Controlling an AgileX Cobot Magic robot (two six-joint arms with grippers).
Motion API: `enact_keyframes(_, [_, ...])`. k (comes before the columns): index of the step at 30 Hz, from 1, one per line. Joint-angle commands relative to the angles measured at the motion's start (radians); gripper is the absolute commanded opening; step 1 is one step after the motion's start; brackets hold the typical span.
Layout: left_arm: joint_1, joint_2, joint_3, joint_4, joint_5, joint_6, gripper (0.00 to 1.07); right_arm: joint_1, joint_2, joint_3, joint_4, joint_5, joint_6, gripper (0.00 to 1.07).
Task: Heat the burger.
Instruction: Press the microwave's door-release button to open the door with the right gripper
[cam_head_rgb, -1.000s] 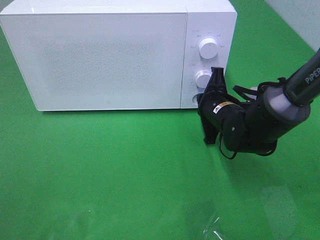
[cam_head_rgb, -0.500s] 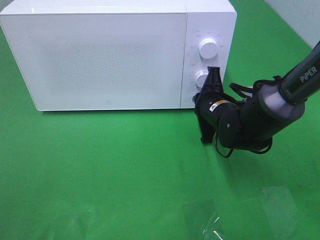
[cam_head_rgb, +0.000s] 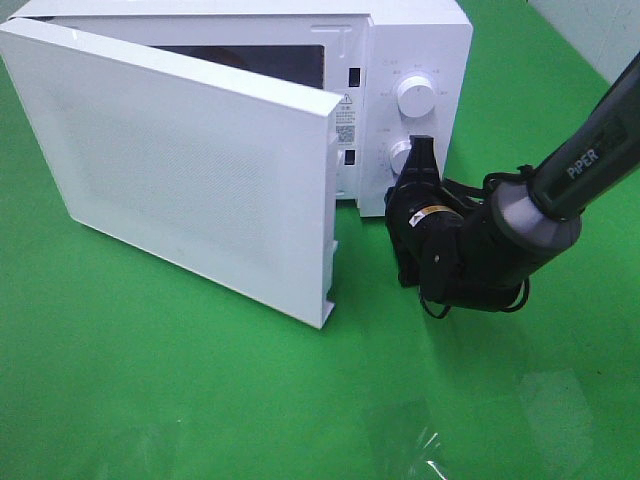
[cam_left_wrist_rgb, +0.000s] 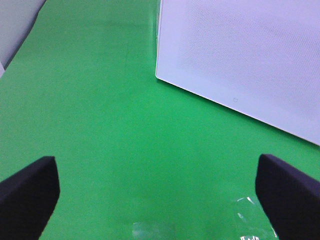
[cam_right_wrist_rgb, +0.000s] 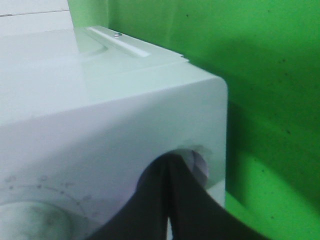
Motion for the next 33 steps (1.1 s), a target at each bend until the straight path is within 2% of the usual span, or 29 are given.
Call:
enact_keyframes(1, [0.000, -0.016, 0.003, -0.002, -0.009, 0.001, 1.00, -0.043, 0.010, -0.107, -0.080, -0.236, 0.004, 0.00])
enact_keyframes(17, [0.000, -0.016, 0.003, -0.002, -0.009, 0.001, 1.00, -0.041, -0.022, -0.084, -0.067, -0.075, 0.000, 0.00])
enact_keyframes(33, [0.000, -0.016, 0.003, -0.002, -0.009, 0.001, 1.00, -0.041, -0.182, 0.107, -0.149, 0.271, -0.042, 0.00])
